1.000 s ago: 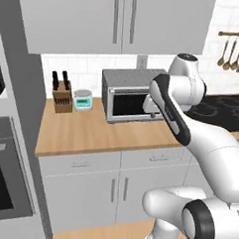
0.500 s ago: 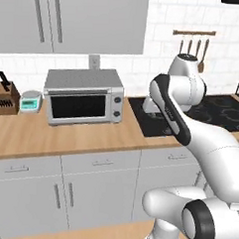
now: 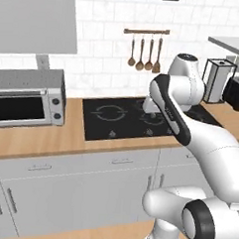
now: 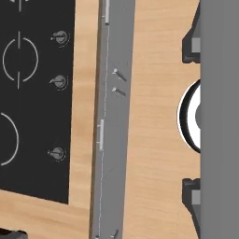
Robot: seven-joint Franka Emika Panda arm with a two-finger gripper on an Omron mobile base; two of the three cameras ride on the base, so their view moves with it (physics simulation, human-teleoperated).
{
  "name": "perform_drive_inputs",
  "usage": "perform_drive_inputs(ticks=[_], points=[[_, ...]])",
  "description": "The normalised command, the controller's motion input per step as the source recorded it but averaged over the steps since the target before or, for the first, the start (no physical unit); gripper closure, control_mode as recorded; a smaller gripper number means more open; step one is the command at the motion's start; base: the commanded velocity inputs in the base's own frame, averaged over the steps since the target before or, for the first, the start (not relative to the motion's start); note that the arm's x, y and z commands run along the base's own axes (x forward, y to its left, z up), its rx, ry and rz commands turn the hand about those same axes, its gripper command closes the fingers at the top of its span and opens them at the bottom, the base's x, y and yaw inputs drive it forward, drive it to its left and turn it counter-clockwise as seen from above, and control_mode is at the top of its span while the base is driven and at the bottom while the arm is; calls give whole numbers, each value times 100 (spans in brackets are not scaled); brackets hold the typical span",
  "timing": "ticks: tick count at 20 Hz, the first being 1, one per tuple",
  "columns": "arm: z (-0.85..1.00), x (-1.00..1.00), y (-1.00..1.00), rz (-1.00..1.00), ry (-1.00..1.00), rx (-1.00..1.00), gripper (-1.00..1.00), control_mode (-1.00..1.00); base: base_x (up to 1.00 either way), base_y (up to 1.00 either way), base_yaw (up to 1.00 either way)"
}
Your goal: Navigate to the shelves.
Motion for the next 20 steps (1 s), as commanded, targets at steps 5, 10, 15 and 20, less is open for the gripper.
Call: perform_drive_inputs(ticks=[5, 10, 15, 20], points=[[0, 0, 0, 0, 0, 0, -100, 100, 0, -100, 0], [0, 0, 0, 0, 0, 0, -100, 100, 3, -100, 1], [0, 0, 0, 0, 0, 0, -100, 100, 13, -100, 6], [0, 0, 0, 0, 0, 0, -100, 100, 17, -100, 6]])
